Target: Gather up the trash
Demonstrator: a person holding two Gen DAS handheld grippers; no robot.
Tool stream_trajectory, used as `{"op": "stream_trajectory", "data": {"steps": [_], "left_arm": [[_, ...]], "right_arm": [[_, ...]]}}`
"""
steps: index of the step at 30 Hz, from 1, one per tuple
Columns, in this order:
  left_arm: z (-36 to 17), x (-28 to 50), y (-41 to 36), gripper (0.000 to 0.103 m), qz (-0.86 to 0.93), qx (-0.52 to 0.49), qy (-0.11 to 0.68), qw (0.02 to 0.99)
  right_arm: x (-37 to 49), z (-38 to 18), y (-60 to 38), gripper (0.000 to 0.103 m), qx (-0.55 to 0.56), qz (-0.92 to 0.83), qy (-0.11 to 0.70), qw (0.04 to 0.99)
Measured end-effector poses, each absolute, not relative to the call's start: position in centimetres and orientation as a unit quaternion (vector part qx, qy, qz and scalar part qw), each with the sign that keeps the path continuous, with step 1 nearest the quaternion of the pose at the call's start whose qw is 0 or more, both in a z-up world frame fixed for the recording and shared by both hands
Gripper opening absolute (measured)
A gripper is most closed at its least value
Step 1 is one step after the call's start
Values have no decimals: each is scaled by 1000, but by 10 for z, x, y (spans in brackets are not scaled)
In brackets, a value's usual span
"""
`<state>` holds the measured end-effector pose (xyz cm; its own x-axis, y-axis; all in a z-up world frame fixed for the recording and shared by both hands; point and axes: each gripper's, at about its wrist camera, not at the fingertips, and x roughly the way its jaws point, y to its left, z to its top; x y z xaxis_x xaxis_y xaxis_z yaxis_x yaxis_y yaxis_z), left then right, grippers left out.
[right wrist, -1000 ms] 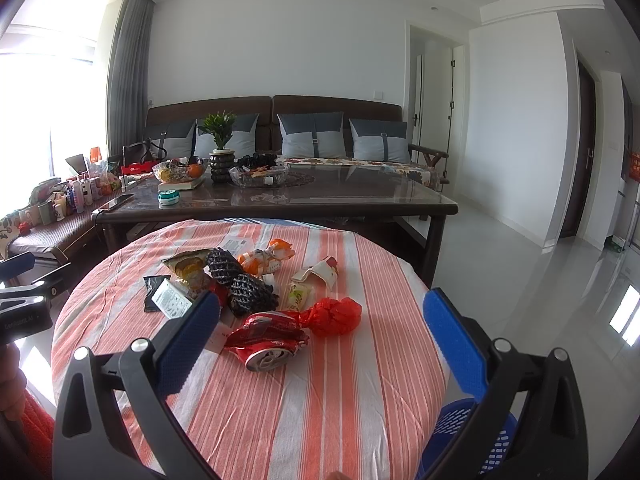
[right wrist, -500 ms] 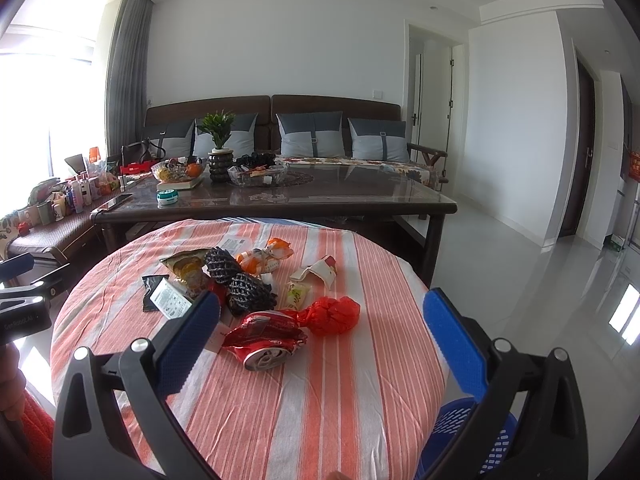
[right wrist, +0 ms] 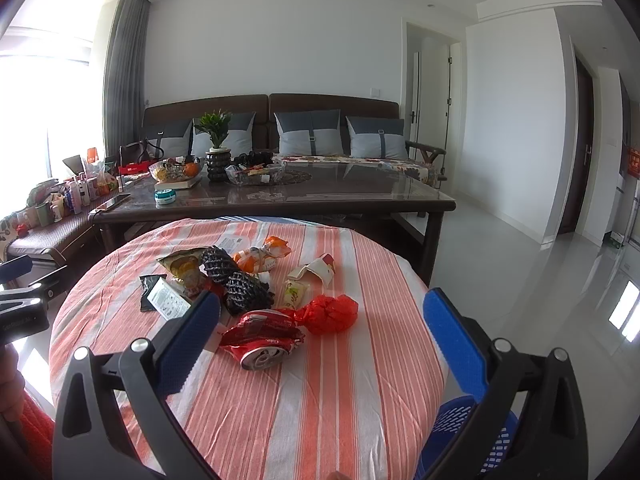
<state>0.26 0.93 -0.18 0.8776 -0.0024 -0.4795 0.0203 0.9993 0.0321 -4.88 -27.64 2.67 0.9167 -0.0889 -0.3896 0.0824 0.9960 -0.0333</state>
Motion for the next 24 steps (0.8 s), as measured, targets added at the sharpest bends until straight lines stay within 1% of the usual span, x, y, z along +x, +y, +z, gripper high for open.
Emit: {"op": "stream_trajectory", "data": {"steps": [24], "left_arm": [[-5,0,12,98,-4,18,252,967]], "right_arm": [[-47,24,-276,98,-11,-45,202,978]]}}
